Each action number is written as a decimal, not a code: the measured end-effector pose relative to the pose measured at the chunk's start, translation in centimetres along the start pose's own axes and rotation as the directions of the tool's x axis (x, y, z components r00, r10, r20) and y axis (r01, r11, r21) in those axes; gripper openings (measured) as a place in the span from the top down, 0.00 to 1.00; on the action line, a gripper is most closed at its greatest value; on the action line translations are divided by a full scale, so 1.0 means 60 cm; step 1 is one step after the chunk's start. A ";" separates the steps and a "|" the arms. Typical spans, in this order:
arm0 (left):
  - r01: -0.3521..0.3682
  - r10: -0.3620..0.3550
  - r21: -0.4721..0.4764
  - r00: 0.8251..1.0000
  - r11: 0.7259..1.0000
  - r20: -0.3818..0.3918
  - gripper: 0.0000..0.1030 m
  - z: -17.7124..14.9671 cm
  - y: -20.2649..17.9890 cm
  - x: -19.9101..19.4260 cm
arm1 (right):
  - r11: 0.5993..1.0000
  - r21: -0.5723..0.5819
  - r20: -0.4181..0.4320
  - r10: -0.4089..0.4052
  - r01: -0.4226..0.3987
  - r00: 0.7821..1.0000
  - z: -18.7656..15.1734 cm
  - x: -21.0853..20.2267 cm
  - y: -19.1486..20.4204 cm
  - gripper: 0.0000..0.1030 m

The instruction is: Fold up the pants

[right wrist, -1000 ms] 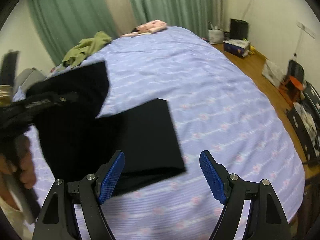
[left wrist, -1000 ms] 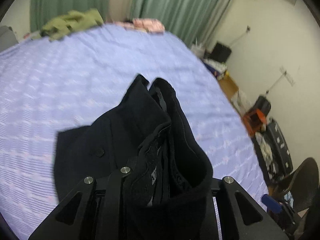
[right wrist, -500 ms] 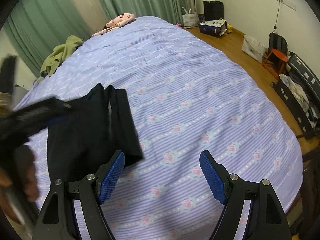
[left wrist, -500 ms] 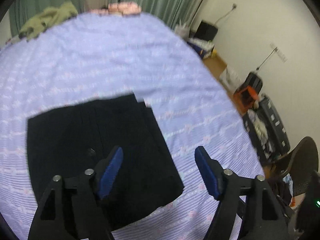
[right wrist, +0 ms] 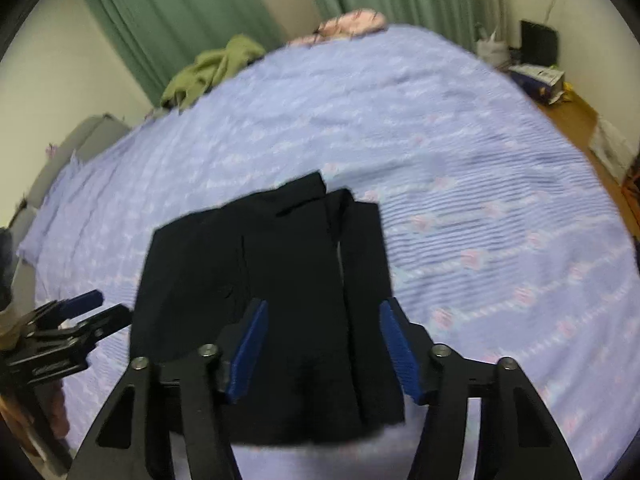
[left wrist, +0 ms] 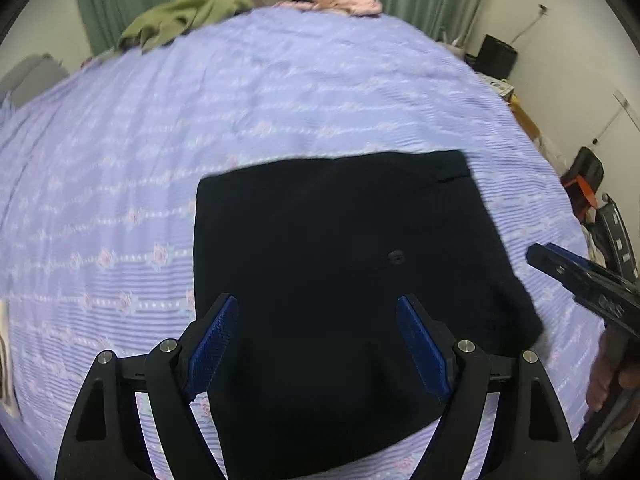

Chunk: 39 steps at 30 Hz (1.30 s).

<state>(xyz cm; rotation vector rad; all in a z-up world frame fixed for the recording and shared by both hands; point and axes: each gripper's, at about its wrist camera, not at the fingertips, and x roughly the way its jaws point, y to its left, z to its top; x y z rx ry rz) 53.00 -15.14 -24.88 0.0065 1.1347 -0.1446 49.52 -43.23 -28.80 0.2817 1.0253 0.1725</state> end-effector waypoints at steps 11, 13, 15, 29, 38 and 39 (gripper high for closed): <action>0.033 -0.034 -0.020 0.999 0.999 -0.041 0.21 0.005 0.014 0.048 | 0.999 0.033 -0.131 0.018 -0.014 0.991 0.008 0.110 0.001 0.66; 0.038 -0.039 -0.027 0.999 0.999 -0.035 0.21 0.004 0.018 0.045 | 1.000 0.010 -0.093 0.002 -0.001 0.996 0.008 0.085 0.013 0.74; 0.044 -0.045 -0.030 0.999 0.999 -0.029 0.21 0.004 0.022 0.043 | 1.000 0.001 -0.031 0.031 -0.031 0.999 0.010 0.052 0.027 0.82; 0.049 -0.049 -0.005 0.999 0.999 -0.022 0.21 -0.001 0.007 0.025 | 0.997 0.055 -0.063 -0.049 0.052 0.997 0.024 0.051 -0.009 0.96; -0.010 0.011 0.014 0.998 1.000 -0.056 0.21 -0.029 0.017 0.035 | 0.984 0.012 -0.107 -0.174 0.177 0.979 0.011 0.046 -0.027 0.64; -0.022 0.023 0.020 0.998 1.000 -0.056 0.21 -0.035 0.021 0.033 | 0.984 0.022 -0.081 -0.176 0.178 0.981 0.006 0.024 -0.028 0.58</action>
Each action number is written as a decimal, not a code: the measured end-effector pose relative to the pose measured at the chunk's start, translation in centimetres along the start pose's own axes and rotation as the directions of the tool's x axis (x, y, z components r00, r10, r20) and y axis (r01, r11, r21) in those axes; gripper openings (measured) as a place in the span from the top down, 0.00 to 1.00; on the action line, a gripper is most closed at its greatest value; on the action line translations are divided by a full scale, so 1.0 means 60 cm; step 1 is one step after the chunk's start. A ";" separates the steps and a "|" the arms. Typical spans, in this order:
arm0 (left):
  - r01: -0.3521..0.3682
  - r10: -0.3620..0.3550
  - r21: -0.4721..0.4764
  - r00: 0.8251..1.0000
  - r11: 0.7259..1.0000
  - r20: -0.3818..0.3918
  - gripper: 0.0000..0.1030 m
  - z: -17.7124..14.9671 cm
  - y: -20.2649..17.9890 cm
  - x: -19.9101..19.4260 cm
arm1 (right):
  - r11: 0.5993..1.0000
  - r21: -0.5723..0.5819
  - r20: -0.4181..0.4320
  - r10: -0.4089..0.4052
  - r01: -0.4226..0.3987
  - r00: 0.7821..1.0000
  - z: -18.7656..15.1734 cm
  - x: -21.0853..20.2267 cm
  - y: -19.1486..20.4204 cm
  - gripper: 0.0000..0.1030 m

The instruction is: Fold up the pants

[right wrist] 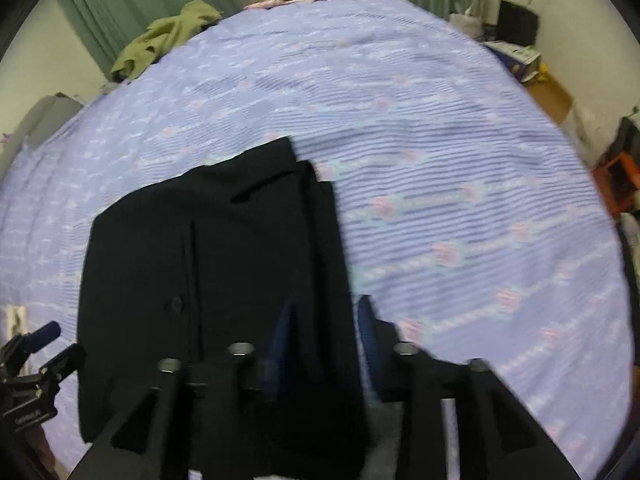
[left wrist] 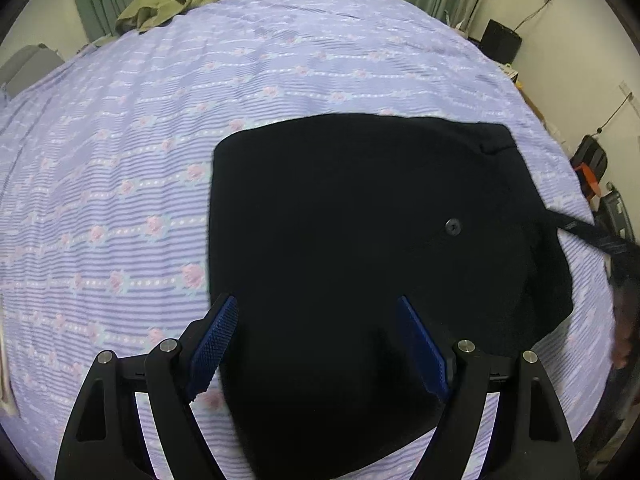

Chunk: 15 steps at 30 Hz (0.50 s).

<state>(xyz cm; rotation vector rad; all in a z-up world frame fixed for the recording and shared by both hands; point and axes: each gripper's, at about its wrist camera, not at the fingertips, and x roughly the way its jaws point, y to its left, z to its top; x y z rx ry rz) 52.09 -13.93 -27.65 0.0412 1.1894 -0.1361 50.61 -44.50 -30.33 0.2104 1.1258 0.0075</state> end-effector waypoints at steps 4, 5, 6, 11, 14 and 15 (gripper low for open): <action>-0.049 0.049 0.023 0.998 0.999 0.026 0.20 -0.023 0.017 -0.008 | 0.994 -0.045 0.063 0.103 -0.100 0.993 -0.013 -0.042 0.000 0.27; -0.079 0.078 0.027 0.996 0.997 0.037 0.19 -0.029 0.021 -0.009 | 0.994 -0.063 0.074 0.096 -0.091 0.993 -0.017 -0.042 0.006 0.25; -0.097 0.096 0.027 0.994 0.995 0.044 0.18 -0.032 0.023 -0.008 | 0.994 -0.073 0.079 0.083 -0.077 0.993 -0.018 -0.035 0.011 0.24; -0.129 0.129 0.002 0.991 0.992 0.023 0.17 -0.038 0.031 0.007 | 0.996 -0.021 -0.005 0.085 -0.085 0.996 -0.019 0.040 0.013 0.24; -0.134 0.133 0.020 0.991 0.991 0.024 0.17 -0.036 0.024 0.016 | 0.996 0.025 -0.037 0.089 -0.088 0.995 -0.026 0.071 -0.001 0.24; -0.133 0.132 0.023 0.991 0.991 0.024 0.17 -0.035 0.022 0.017 | 0.995 0.032 -0.055 0.092 -0.091 0.994 -0.028 0.082 -0.006 0.24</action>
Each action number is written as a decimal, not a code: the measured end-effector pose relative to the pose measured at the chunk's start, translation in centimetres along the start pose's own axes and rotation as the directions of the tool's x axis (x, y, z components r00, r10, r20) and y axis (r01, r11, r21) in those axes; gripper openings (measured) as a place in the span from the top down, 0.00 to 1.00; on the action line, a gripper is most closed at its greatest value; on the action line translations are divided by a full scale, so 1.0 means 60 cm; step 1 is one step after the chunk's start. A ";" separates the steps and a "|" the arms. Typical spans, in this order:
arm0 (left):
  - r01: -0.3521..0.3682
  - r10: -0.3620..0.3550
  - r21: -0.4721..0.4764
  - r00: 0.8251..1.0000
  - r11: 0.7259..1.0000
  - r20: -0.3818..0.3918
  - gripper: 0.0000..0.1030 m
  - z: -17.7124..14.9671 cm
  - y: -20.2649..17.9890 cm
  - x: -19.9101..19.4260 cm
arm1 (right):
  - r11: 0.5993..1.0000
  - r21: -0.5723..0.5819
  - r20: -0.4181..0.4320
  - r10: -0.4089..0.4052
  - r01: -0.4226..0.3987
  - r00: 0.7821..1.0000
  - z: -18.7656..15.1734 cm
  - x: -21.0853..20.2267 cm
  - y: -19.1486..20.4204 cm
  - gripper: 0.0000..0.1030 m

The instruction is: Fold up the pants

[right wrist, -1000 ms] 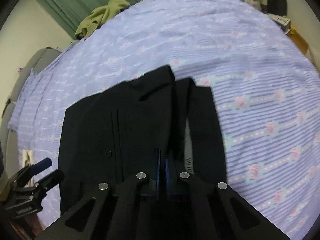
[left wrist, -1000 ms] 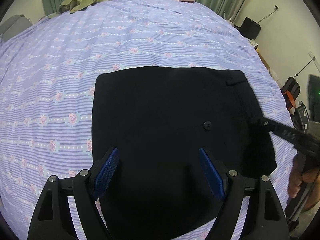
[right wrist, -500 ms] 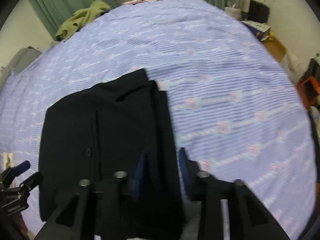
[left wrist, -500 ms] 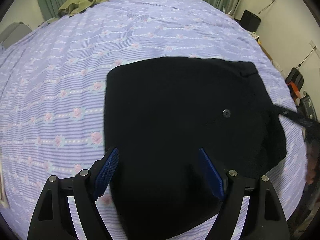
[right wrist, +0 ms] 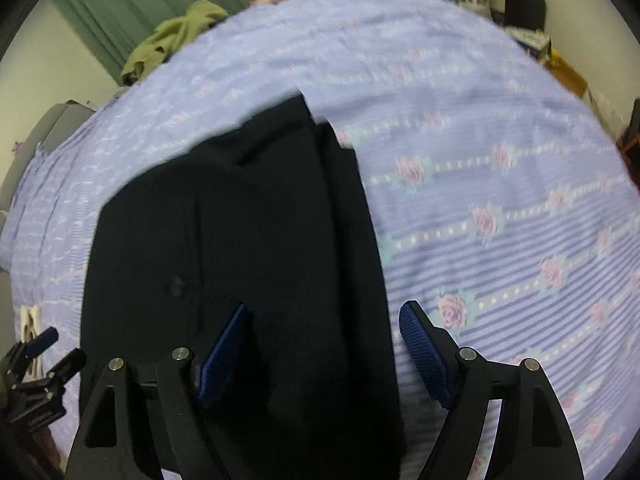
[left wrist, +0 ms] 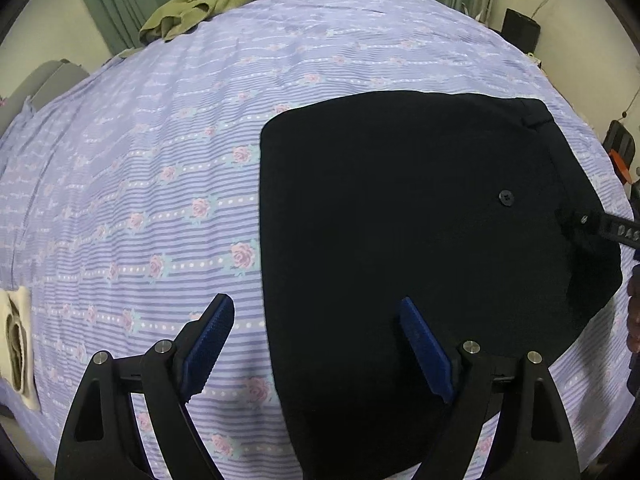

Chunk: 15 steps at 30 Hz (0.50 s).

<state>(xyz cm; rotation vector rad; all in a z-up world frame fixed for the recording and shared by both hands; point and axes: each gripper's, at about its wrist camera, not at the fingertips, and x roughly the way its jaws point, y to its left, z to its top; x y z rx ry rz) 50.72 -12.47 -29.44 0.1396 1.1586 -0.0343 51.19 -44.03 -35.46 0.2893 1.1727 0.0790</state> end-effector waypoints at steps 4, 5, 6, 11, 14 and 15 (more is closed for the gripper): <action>-0.004 0.004 0.018 1.000 1.000 0.005 0.17 0.004 -0.001 0.007 | 0.987 0.106 -0.053 0.128 -0.121 0.990 -0.014 0.024 -0.040 0.25; -0.008 0.007 0.023 1.000 1.000 0.005 0.17 0.003 -0.001 0.009 | 0.979 0.137 -0.062 0.159 -0.150 0.985 -0.016 0.026 -0.046 0.26; -0.009 0.009 0.027 1.000 1.000 0.002 0.17 0.002 -0.001 0.012 | 0.976 0.141 -0.068 0.178 -0.167 0.982 -0.019 0.027 -0.046 0.28; 0.001 -0.001 0.006 1.000 1.000 -0.027 0.17 -0.003 0.007 0.023 | 0.972 0.133 -0.091 0.208 -0.195 0.974 -0.024 0.033 -0.039 0.51; 0.015 -0.015 0.012 1.000 1.000 -0.024 0.17 -0.004 0.008 0.020 | 0.979 0.085 -0.065 0.191 -0.185 0.979 -0.026 0.010 -0.033 0.72; 0.013 -0.012 0.027 1.000 1.000 -0.019 0.17 -0.004 0.005 0.018 | 0.980 0.080 -0.057 0.189 -0.184 0.980 -0.026 0.006 -0.037 0.73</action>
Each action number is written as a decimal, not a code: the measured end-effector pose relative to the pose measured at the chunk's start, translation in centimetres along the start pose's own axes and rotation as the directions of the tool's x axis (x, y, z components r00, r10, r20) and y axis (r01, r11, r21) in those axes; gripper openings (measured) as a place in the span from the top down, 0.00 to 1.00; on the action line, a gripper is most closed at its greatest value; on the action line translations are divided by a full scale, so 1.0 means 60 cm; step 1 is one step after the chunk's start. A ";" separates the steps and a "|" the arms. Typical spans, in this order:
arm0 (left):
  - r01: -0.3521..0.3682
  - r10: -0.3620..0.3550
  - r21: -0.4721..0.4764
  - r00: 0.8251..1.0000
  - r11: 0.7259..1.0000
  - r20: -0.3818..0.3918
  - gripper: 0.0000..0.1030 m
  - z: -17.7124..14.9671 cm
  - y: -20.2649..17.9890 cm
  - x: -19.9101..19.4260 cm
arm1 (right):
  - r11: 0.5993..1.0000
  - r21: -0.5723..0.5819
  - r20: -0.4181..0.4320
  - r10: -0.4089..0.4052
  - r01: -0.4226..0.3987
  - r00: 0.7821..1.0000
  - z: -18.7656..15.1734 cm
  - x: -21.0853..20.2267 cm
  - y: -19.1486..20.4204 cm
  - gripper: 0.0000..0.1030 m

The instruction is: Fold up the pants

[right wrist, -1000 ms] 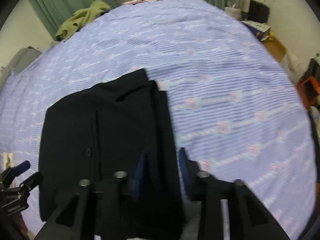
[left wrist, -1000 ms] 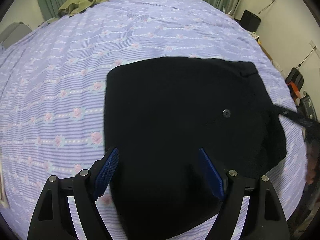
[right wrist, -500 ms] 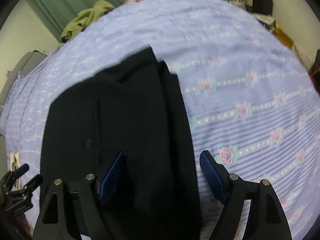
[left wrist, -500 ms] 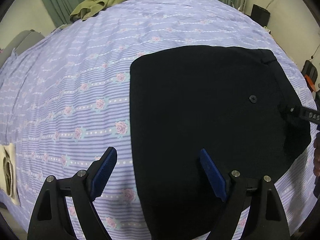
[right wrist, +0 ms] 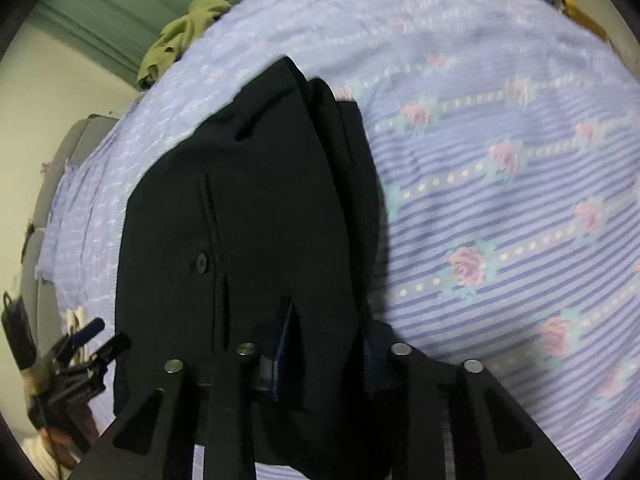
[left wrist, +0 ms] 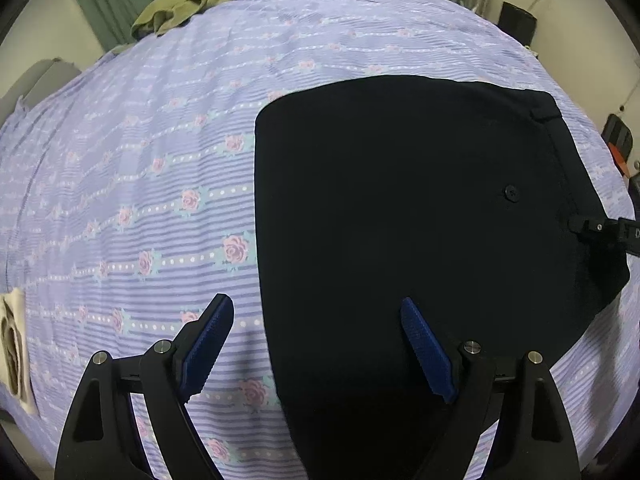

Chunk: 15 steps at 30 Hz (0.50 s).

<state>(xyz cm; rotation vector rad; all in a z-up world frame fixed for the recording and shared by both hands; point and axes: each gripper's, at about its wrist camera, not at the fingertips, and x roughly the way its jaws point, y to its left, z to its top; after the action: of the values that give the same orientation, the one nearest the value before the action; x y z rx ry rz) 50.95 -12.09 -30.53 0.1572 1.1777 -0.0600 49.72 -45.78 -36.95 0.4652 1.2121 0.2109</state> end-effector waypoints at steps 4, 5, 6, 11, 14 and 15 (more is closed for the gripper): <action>-0.020 0.019 0.066 1.000 0.998 0.015 0.17 0.000 -0.013 -0.003 | 0.999 0.053 -0.009 0.003 -0.002 1.000 0.003 0.010 -0.010 0.71; -0.018 0.017 0.061 1.000 0.998 0.016 0.17 0.000 -0.013 -0.005 | 0.999 0.047 -0.003 -0.010 0.010 1.000 0.001 0.010 -0.007 0.68; -0.015 0.014 0.049 1.000 0.999 0.012 0.16 0.000 -0.009 -0.006 | 0.999 0.045 0.001 -0.028 0.028 1.000 -0.003 0.006 -0.007 0.60; 0.021 -0.021 -0.008 1.000 1.000 0.009 0.16 -0.006 0.005 -0.021 | 0.993 0.004 0.037 -0.120 0.120 0.992 -0.031 -0.050 0.020 0.46; 0.035 -0.035 -0.007 0.999 0.999 0.021 0.15 -0.016 0.001 -0.038 | 0.991 -0.047 0.062 -0.126 0.129 0.990 -0.061 -0.080 0.044 0.46; 0.036 -0.036 -0.004 0.999 0.999 0.024 0.14 -0.018 -0.001 -0.043 | 0.991 -0.048 0.054 -0.122 0.125 0.991 -0.066 -0.080 0.044 0.46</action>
<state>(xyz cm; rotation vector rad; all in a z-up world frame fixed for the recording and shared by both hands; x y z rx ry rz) 48.95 -12.09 -28.57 0.1314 1.1563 -0.0910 44.57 -44.42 -32.75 0.3480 1.1790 0.1229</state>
